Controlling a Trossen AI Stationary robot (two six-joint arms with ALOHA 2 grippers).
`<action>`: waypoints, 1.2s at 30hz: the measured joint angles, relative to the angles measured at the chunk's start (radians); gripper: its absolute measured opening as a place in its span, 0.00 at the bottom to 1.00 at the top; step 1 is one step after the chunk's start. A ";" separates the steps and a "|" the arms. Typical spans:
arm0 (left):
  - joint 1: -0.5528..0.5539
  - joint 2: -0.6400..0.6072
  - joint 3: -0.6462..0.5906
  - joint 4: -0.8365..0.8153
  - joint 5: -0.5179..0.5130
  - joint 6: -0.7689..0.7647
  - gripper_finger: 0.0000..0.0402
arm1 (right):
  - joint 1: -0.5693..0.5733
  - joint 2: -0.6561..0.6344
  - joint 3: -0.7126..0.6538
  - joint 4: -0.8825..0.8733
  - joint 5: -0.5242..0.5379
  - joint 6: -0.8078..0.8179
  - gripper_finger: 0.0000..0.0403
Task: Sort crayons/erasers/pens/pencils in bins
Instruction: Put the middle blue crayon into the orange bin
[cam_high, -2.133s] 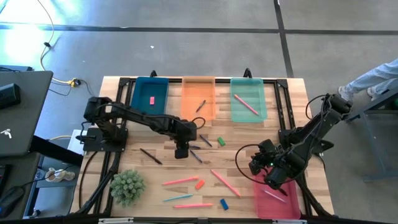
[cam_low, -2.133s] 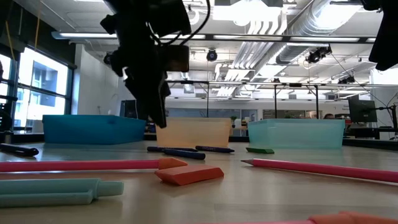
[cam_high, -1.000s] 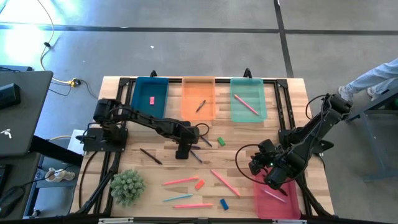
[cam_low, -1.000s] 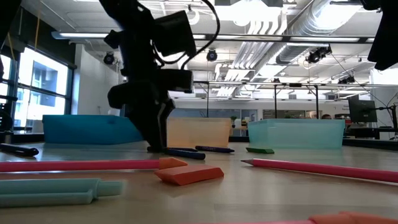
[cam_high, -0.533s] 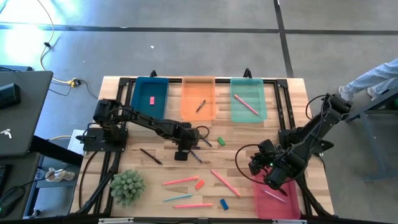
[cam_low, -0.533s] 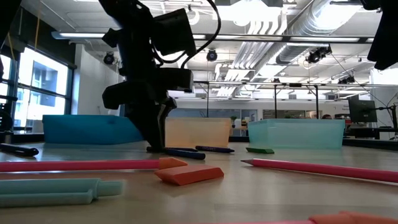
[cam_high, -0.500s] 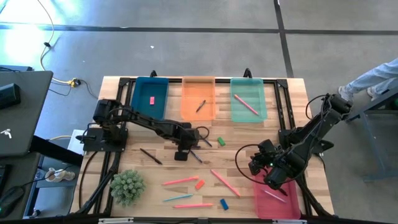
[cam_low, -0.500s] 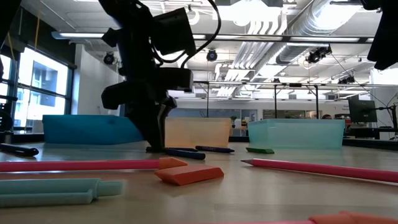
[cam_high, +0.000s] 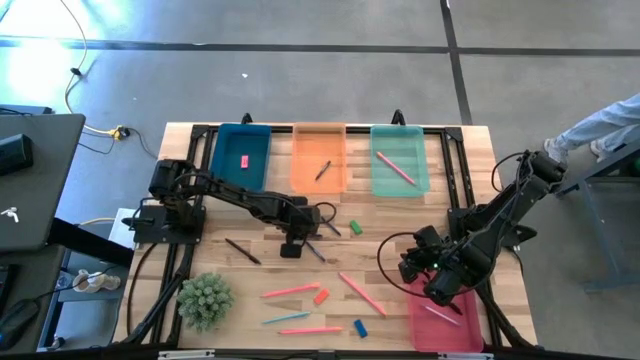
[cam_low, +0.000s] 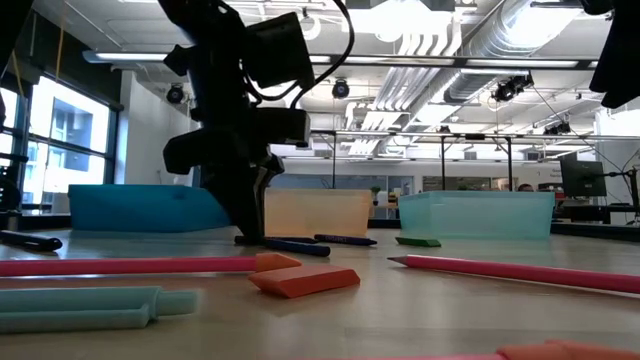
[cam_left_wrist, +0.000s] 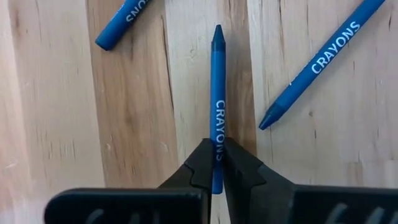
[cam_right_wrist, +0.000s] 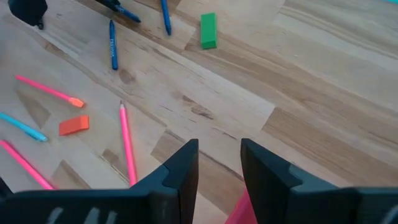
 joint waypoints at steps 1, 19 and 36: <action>0.000 -0.004 -0.001 -0.004 0.000 -0.003 0.01 | 0.000 0.000 0.000 0.004 0.000 0.000 0.28; 0.149 -0.266 0.000 0.099 -0.002 -0.024 0.01 | -0.012 0.000 0.000 0.079 0.035 -0.002 0.28; 0.500 -0.290 0.024 0.179 -0.002 -0.026 0.01 | -0.292 0.000 0.000 0.267 0.114 -0.279 0.28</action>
